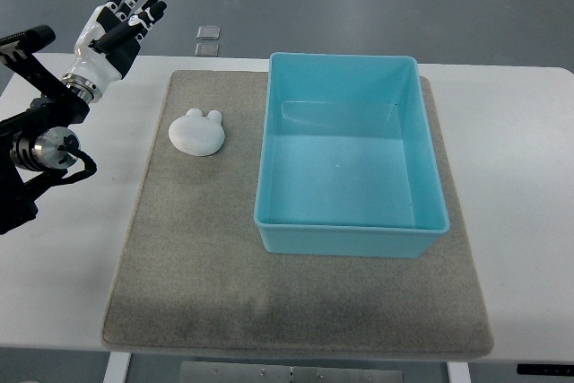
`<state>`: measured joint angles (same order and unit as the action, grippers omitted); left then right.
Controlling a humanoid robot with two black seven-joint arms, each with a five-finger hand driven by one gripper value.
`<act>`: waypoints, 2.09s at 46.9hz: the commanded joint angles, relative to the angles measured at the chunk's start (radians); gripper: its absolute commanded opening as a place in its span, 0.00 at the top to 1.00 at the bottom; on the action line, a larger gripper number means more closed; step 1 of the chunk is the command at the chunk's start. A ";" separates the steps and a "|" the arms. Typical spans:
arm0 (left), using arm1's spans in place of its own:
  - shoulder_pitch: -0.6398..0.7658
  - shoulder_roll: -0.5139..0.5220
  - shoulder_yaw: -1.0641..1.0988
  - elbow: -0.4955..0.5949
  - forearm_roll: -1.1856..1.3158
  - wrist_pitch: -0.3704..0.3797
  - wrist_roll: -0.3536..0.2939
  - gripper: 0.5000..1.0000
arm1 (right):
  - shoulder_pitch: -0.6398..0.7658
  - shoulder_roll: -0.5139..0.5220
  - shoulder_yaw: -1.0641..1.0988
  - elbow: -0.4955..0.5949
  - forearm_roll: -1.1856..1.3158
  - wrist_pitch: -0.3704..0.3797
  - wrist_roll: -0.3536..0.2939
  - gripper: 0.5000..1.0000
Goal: Place white toy into blue box with left hand
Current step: 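Swing the left hand down and reach toward the white bunny toy, then close the left hand fingers around the white bunny toy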
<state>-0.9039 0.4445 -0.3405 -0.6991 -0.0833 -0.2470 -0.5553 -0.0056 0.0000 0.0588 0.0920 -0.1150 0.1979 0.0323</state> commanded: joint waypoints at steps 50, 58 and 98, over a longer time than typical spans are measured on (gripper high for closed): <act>-0.010 0.411 0.038 -0.365 0.970 0.114 -0.003 0.06 | 0.000 0.000 0.001 0.000 0.000 0.000 0.000 0.13; -0.012 0.411 0.092 -0.370 1.076 0.166 -0.008 0.12 | 0.001 0.000 0.001 0.000 0.000 0.000 0.000 0.13; -0.023 0.286 0.230 -0.341 1.353 0.425 0.006 0.20 | 0.000 0.000 -0.001 0.000 0.000 0.000 0.000 0.13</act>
<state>-0.9252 0.7374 -0.1107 -1.0524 1.2552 0.1762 -0.5494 -0.0053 0.0000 0.0584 0.0920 -0.1150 0.1979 0.0322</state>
